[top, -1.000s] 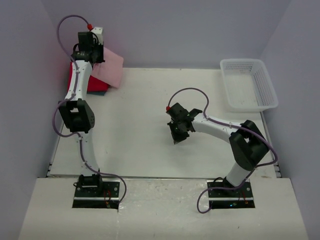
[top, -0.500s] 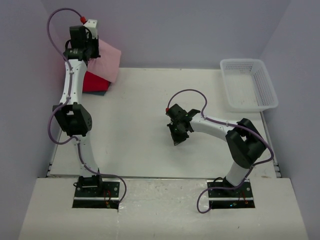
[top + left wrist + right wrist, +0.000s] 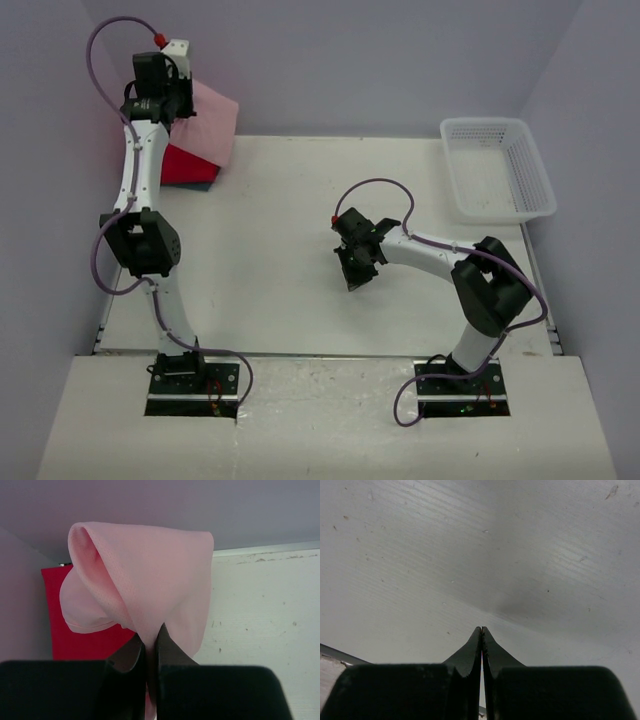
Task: Fold and stack the t-shirts
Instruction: Put the neatly folded tshirt into the corner of the board with the left arm
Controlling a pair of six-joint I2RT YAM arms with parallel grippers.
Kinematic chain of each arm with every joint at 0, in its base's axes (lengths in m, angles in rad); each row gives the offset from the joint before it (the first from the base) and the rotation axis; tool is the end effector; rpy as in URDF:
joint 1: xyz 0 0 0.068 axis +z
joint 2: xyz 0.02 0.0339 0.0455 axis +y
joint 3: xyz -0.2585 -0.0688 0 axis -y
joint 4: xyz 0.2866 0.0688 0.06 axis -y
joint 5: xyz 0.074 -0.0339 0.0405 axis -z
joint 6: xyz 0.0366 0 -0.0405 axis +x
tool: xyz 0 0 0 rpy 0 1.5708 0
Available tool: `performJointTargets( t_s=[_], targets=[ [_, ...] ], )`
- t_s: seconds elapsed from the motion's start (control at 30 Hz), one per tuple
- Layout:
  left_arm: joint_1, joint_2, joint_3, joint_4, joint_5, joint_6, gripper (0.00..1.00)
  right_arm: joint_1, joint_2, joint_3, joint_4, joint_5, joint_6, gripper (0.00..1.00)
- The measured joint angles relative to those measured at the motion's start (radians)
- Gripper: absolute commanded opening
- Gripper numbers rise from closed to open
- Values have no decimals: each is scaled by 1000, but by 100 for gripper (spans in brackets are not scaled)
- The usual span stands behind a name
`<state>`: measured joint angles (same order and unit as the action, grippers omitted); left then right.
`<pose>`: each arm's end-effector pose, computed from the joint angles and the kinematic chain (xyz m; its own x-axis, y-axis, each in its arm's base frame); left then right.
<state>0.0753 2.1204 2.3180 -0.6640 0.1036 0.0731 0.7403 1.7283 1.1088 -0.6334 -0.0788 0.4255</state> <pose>0.5217 0.0356 0.3994 -0.4459 0.0392 -0.8942 0.0500 0.9986 0.0189 0.2662 0.2471 0.1463 -0.9238 -0.2866 -0.2538 -0.3395 0.9197 0.1971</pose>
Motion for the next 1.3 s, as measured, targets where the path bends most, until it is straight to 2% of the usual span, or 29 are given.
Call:
performJointTargets(
  t_s=[0.17, 0.53, 0.83, 1.03, 1.13, 1.2, 1.27, 1.3],
  targets=[
    [31, 5, -49, 7, -3, 0, 0, 0, 0, 0, 0, -10, 0, 0],
    [95, 103, -54, 38, -34, 0, 0, 0, 1, 0, -1, -36, 0, 0],
    [131, 202, -45, 89, -117, 4, 0, 0, 66, 0, -9, -53, 0, 0],
    [164, 294, -5, 139, -222, 18, 0, 0, 84, 14, -34, -72, -2, 0],
    [169, 336, -5, 177, -299, 19, 29, 0, 101, 27, -35, -76, -6, 0],
    [169, 356, -9, 206, -359, 21, 36, -1, 112, 35, -41, -89, -8, 0],
    [168, 358, -31, 241, -409, 16, 49, -1, 122, 45, -42, -106, -9, 0],
    [167, 357, -47, 269, -440, 13, 50, 0, 127, 48, -42, -111, -9, 0]
  ],
)
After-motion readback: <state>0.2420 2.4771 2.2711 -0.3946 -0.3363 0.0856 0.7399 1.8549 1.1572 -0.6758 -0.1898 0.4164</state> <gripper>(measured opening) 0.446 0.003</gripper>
